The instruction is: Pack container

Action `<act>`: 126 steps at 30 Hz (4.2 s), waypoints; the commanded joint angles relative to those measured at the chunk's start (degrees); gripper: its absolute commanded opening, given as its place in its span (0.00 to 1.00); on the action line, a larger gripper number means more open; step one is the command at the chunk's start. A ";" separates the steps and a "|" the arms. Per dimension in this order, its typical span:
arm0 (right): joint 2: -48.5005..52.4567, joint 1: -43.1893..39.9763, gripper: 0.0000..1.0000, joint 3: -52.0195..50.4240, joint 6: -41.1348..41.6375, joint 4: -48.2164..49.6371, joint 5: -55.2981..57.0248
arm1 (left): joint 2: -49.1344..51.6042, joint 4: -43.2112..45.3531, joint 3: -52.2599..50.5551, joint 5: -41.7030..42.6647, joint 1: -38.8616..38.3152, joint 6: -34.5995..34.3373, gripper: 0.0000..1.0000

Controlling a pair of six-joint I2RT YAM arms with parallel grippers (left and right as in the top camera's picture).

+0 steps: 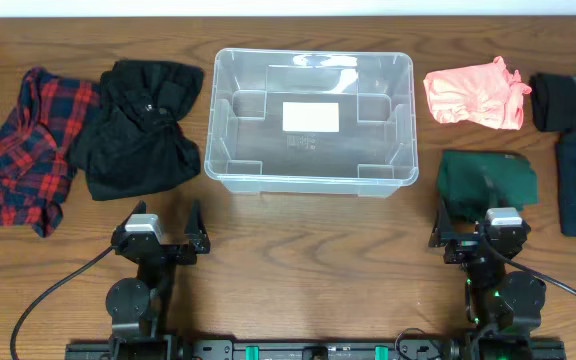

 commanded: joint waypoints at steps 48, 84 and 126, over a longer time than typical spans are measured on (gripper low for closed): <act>22.95 -0.52 0.99 15.17 4.66 -13.00 9.44 | 52.15 -35.43 63.21 -0.50 5.35 2.89 0.98; 22.95 -0.50 0.99 15.17 18.82 -26.08 1.29 | 87.30 -39.45 87.14 -2.19 5.40 6.64 0.98; 22.95 -0.50 0.99 15.17 18.82 -26.27 1.29 | 120.98 -31.76 87.80 -22.12 2.32 14.73 0.98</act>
